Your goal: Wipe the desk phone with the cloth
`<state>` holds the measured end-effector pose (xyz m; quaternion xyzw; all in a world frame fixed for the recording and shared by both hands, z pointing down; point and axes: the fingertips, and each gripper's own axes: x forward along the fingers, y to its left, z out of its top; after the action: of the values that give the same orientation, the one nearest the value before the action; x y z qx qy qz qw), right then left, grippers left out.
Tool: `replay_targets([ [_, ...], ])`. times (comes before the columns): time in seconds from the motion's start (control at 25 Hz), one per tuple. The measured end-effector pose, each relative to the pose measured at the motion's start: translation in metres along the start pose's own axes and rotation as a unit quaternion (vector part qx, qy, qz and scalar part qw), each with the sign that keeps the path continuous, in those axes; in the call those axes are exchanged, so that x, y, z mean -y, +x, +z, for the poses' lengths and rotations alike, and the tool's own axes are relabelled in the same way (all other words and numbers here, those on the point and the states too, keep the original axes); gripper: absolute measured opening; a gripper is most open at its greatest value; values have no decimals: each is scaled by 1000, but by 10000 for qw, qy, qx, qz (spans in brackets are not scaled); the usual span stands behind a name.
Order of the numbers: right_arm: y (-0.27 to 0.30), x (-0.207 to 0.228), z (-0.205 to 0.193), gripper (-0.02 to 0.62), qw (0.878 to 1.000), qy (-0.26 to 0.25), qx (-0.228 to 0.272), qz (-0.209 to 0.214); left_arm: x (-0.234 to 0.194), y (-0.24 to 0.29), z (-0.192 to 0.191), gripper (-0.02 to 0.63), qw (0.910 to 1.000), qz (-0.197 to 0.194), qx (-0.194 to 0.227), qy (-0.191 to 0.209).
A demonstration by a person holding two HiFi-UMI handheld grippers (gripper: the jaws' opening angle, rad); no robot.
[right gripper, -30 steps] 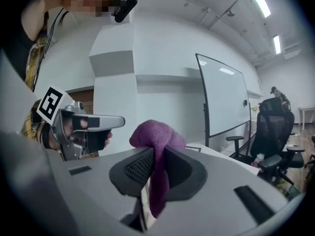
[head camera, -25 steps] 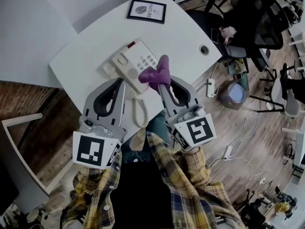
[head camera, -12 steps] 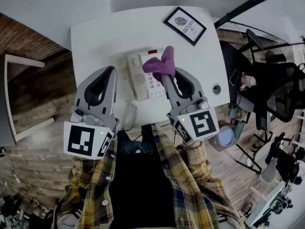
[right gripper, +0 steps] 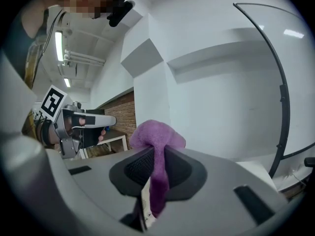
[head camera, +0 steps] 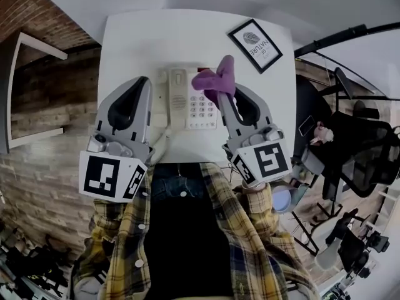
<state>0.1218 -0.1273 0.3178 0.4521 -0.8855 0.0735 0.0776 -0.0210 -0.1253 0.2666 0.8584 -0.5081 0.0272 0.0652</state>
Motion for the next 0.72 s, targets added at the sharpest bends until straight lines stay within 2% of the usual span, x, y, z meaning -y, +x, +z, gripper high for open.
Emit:
replay_targets([
  [0.2,3,-4,7,60,9999,-92,9,122,2,0,3,17,10000,25,79,-29],
  [0.48,14,-19,15,60,9996,-252,6,127,6,7,6,17,9993,-321,162,-79],
  [0.72,25,-25,14,60,9996,-246,-22,101,2,6,8,17,9989,-417,227,-61],
])
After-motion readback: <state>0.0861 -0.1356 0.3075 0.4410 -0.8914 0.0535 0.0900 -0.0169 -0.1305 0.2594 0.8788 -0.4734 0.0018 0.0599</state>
